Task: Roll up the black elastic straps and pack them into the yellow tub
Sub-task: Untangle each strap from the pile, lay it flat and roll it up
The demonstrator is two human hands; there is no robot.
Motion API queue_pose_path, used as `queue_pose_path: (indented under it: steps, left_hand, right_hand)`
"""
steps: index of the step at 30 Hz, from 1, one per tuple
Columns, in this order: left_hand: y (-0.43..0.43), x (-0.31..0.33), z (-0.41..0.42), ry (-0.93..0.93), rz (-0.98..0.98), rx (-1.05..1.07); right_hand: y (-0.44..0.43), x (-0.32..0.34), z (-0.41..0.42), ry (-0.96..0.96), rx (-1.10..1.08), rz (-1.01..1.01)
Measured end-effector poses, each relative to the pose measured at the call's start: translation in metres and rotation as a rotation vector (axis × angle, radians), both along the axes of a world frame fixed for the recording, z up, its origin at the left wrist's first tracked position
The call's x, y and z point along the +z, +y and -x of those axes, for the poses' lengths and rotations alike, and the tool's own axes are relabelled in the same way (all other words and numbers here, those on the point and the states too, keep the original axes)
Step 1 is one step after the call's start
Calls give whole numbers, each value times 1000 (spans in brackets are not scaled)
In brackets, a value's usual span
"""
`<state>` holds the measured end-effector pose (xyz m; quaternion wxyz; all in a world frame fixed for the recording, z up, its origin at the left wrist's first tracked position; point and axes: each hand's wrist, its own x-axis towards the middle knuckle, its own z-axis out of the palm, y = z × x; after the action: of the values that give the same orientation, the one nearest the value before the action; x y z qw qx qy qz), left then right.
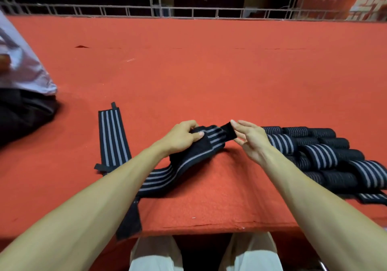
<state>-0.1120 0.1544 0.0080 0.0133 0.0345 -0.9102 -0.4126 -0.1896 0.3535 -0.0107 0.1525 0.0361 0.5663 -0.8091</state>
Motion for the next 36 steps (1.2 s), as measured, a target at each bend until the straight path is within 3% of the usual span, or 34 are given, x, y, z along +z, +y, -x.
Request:
queue_pose_path:
  steps: [3, 7, 10, 15, 18, 24, 27, 31, 36]
  left_hand:
    - [16, 31, -6, 38, -194, -17]
    - [30, 57, -17, 101, -282, -36]
    - [37, 67, -26, 140, -312, -61]
    - [32, 67, -48, 150, -405, -89]
    - [24, 51, -64, 90, -488, -170]
    - [12, 32, -77, 109, -303, -238]
    - [4, 38, -70, 127, -340, -203]
    - [-4, 34, -58, 44, -646, -155]
    - [-10, -6, -30, -41, -813, 31]
  right_hand:
    - [4, -3, -3, 21, -35, -274]
    - [13, 8, -19, -158, 140, -342]
    - [10, 19, -35, -257, 403, -195]
    - [-14, 46, -33, -86, 123, 204]
    - [-18, 65, -29, 42, 77, 207]
    - [-26, 81, -29, 119, 95, 257]
    - [-40, 86, -18, 121, 91, 208]
    - [-60, 80, 12, 154, 121, 24]
    - [-92, 60, 48, 127, 212, -124]
